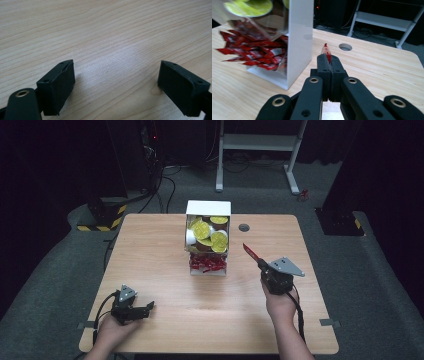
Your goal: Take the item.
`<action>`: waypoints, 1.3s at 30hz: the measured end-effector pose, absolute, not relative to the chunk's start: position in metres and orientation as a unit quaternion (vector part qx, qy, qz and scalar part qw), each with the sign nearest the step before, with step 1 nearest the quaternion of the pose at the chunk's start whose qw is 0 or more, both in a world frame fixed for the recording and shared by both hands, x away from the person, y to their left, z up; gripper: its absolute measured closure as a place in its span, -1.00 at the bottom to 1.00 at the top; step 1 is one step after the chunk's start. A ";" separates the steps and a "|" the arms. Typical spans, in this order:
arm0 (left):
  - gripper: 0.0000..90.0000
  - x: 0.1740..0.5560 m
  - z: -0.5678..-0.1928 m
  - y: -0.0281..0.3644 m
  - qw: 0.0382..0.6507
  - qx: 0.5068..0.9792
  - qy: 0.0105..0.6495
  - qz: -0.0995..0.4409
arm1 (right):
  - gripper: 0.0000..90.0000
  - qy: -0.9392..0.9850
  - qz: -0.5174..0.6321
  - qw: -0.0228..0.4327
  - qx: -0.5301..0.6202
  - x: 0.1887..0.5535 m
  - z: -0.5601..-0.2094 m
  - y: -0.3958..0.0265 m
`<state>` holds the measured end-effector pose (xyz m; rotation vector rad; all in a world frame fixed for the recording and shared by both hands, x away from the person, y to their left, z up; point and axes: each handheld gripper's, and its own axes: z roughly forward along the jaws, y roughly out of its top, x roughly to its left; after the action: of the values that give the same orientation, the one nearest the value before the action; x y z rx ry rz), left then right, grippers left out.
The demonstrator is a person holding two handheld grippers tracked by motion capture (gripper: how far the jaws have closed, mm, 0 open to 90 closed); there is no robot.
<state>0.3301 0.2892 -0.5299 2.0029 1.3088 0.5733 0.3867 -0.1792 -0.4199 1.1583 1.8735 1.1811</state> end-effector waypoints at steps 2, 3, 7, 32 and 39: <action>-0.68 0.330 -0.530 0.289 0.334 0.767 0.501 0.220 | 1.00 0.711 0.442 0.319 0.445 0.394 -0.421 -0.180; -0.68 0.330 -0.530 0.289 0.334 0.767 0.501 0.220 | 1.00 0.710 0.440 0.319 0.447 0.397 -0.422 -0.181; -0.68 0.330 -0.530 0.289 0.334 0.767 0.501 0.219 | 1.00 0.710 0.429 0.324 0.455 0.409 -0.425 -0.183; -0.67 0.330 -0.530 0.290 0.334 0.768 0.500 0.219 | 0.99 0.712 0.373 0.339 0.489 0.451 -0.448 -0.189; -0.67 0.330 -0.530 0.290 0.334 0.768 0.499 0.220 | 0.99 0.718 0.354 0.335 0.497 0.458 -0.462 -0.188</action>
<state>0.3298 0.2899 -0.5298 2.0056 1.3034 0.5737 0.4577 -0.1879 -0.4625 1.2973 1.8722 0.9239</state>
